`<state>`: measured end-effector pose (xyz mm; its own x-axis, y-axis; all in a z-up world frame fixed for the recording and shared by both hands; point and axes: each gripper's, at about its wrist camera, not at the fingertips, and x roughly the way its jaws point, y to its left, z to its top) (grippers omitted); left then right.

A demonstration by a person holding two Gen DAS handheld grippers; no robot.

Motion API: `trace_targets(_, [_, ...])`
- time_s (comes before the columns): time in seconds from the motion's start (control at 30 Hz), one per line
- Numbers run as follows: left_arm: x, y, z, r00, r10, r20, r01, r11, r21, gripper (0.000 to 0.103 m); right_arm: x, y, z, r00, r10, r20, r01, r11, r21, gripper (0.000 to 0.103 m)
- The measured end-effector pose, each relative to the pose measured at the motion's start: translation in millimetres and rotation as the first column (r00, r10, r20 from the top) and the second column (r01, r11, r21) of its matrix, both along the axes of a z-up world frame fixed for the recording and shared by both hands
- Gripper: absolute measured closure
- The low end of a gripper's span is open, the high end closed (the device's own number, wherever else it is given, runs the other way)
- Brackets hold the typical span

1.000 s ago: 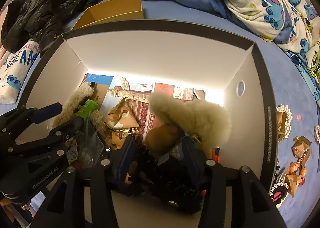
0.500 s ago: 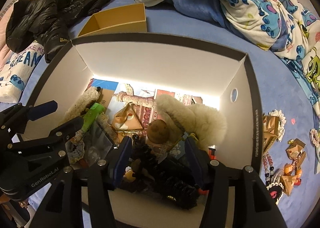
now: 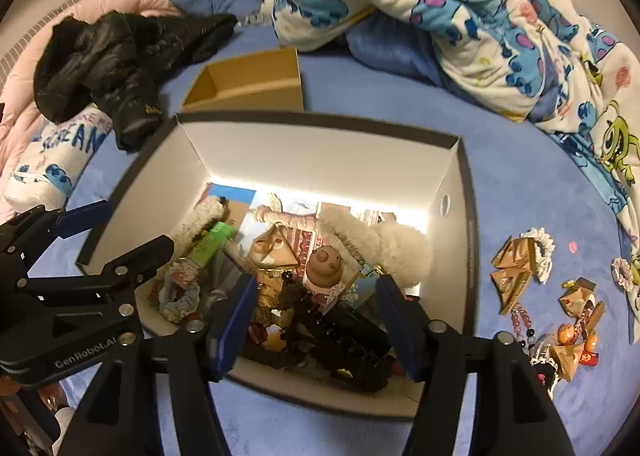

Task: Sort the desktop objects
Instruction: 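Withdraw both open tools from the shoebox back toward the pile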

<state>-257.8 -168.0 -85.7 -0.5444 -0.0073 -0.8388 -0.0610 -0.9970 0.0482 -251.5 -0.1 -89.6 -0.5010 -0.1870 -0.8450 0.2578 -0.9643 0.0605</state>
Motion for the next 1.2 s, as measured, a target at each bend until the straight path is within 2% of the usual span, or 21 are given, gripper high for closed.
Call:
trace_targets(0.03, [5.1,-0.8,4.1,1.000,0.003,-0.010,-0.003,1.000,0.010,0.023,3.5,1.2,3.2,1.000,0.000,-0.014,-0.001,1.000,-0.009,0.025])
trace_targets(0.1, [17.3,-1.1,13.5,0.999,0.008,-0.033,-0.007,1.000,0.020,0.022,15.3,6.2,13.8,0.998,-0.004,-0.061,0.002,0.999,-0.034,0.025])
trace_targets(0.2, [36.3,2.7,25.4,0.998,0.007,-0.070,-0.008,1.000,-0.010,0.018,29.9,13.8,25.3,0.994,-0.004,-0.106,-0.004,0.997,-0.072,0.025])
trace_targets(0.23, [43.6,4.5,29.1,0.996,0.009,-0.085,-0.011,1.000,-0.023,0.015,37.3,17.3,29.9,0.992,-0.002,-0.124,-0.009,0.996,-0.091,0.022])
trace_targets(0.27, [52.1,6.2,33.1,0.995,0.013,-0.102,-0.016,0.999,-0.033,0.013,42.7,19.6,32.9,0.991,0.000,-0.135,-0.014,0.995,-0.103,0.015])
trace_targets(0.33, [64.0,7.8,38.3,0.992,0.025,-0.125,-0.029,0.999,-0.029,0.007,54.3,23.7,38.4,0.987,0.007,-0.162,-0.026,0.993,-0.116,0.008])
trace_targets(0.37, [71.6,8.3,40.8,0.990,0.037,-0.135,-0.040,0.999,-0.022,0.005,60.8,26.0,40.5,0.985,0.008,-0.174,-0.029,0.993,-0.118,0.002])
trace_targets(0.4, [76.9,8.1,42.6,0.989,0.047,-0.142,-0.049,0.999,-0.015,0.004,68.0,29.7,42.3,0.983,0.010,-0.186,-0.033,0.992,-0.121,0.000])
trace_targets(0.5, [93.8,11.6,47.4,0.984,0.068,-0.164,-0.069,0.998,-0.001,0.002,84.2,40.2,45.2,0.979,0.005,-0.206,-0.035,0.989,-0.143,0.000])
trace_targets(0.6, [109.2,24.3,51.4,0.982,0.047,-0.181,-0.052,0.998,-0.020,0.002,100.4,53.5,47.3,0.975,-0.009,-0.221,-0.028,0.986,-0.164,0.000])
trace_targets(0.77, [133.2,68.6,53.1,0.981,-0.053,-0.189,0.049,0.999,-0.023,0.002,133.5,82.9,44.2,0.972,-0.022,-0.235,0.010,0.999,-0.050,0.000])
trace_targets(0.9, [151.5,112.3,49.6,0.972,-0.139,-0.189,0.142,0.990,0.000,0.002,168.2,125.5,44.0,0.942,-0.063,-0.329,0.078,0.997,0.031,0.000])
trace_targets(1.07, [170.5,175.7,34.3,0.949,-0.273,-0.160,0.279,0.960,0.018,0.002,203.0,185.8,41.6,0.920,-0.113,-0.375,0.133,0.991,0.027,0.000])
trace_targets(1.2, [174.0,215.1,21.1,0.934,-0.328,-0.140,0.335,0.942,0.030,0.002,222.9,227.6,35.5,0.911,-0.147,-0.386,0.167,0.986,0.019,0.000])
